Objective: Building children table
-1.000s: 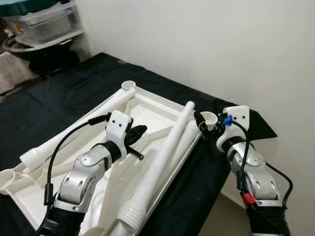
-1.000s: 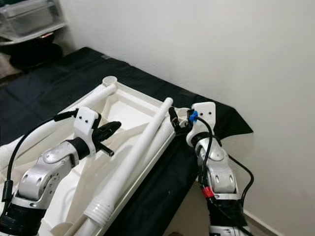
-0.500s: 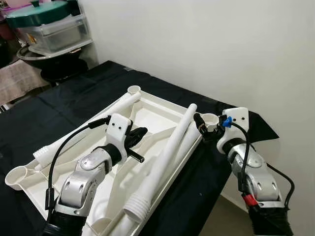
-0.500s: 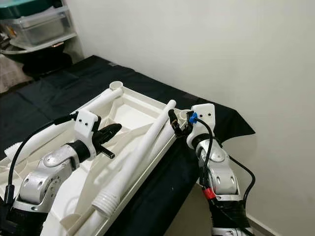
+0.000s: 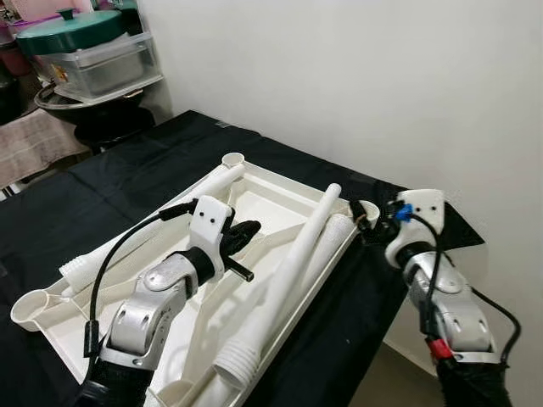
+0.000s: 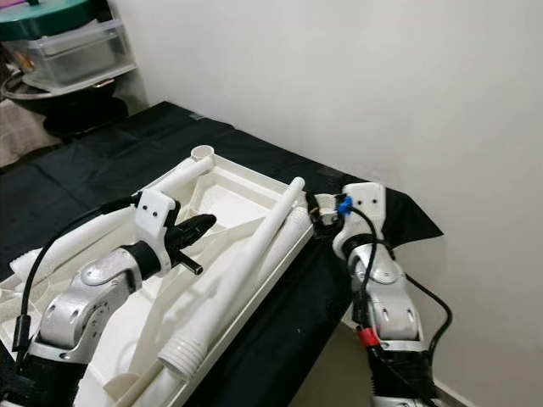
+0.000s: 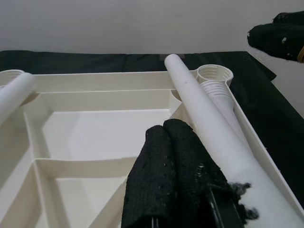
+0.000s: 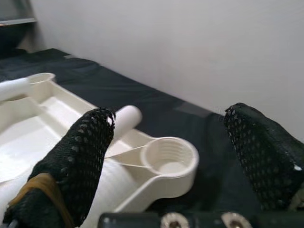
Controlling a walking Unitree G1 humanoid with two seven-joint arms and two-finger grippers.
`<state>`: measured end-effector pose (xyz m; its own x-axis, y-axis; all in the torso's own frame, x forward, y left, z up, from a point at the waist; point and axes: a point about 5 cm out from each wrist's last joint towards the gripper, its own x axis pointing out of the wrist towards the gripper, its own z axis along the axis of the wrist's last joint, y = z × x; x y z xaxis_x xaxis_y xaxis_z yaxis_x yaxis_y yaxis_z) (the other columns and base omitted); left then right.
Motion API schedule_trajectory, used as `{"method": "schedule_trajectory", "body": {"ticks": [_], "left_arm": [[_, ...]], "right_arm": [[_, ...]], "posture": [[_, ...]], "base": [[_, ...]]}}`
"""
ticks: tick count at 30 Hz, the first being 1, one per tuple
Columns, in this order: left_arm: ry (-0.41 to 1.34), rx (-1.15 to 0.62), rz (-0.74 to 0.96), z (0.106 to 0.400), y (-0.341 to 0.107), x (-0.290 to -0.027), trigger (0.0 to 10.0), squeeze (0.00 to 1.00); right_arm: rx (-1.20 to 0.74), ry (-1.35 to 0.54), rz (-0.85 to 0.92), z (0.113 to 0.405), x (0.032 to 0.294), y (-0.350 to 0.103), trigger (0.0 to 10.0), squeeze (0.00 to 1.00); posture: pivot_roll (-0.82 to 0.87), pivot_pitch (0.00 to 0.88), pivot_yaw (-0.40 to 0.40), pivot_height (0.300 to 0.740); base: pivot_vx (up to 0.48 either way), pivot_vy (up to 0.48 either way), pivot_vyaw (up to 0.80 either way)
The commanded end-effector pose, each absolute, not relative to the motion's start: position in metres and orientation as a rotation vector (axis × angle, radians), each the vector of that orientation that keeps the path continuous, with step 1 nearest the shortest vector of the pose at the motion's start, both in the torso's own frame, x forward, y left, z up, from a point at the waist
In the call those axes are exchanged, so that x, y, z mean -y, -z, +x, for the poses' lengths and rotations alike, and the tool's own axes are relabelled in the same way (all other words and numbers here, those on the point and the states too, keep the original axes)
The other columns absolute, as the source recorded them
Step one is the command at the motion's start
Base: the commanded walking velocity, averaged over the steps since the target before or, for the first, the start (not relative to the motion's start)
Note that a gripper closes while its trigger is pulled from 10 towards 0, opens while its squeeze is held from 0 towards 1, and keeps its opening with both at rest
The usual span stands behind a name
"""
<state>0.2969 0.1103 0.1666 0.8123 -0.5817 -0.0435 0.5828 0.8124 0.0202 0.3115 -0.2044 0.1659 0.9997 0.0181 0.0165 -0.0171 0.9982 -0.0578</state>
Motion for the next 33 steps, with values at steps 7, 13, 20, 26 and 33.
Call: {"method": "schedule_trajectory", "body": {"ticks": [7, 13, 20, 26, 33], "left_arm": [[0.685, -0.023, 0.019, 0.295, -0.169, -0.102, 10.0, 0.00], [0.696, -0.020, 0.013, 0.295, -0.169, -0.100, 10.0, 0.00], [0.689, -0.016, 0.011, 0.295, -0.169, -0.101, 10.0, 0.00], [0.654, -0.012, 0.017, 0.295, -0.169, -0.106, 10.0, 0.00], [0.499, 0.001, 0.019, 0.288, -0.166, -0.129, 10.0, 0.00]], "right_arm": [[0.022, 0.036, -0.071, 0.311, 0.212, -0.166, 10.0, 0.00], [0.019, 0.064, -0.074, 0.311, 0.218, -0.166, 10.0, 0.00], [0.016, 0.053, -0.071, 0.312, 0.214, -0.165, 10.0, 0.00], [0.012, 0.029, -0.068, 0.314, 0.210, -0.164, 10.0, 0.00], [0.000, -0.102, -0.065, 0.328, 0.181, -0.163, 10.0, 0.00]], "posture": [[-0.17, 0.000, 0.027, 0.740], [-0.17, 0.000, 0.026, 0.740], [-0.16, 0.000, 0.019, 0.740], [-0.13, 0.000, -0.013, 0.740], [-0.04, 0.000, -0.095, 0.740]], "base": [[0.000, 0.000, 0.00], [0.000, 0.000, 0.00], [0.000, 0.000, 0.00], [0.000, 0.000, 0.00], [0.000, 0.000, 0.00]]}}
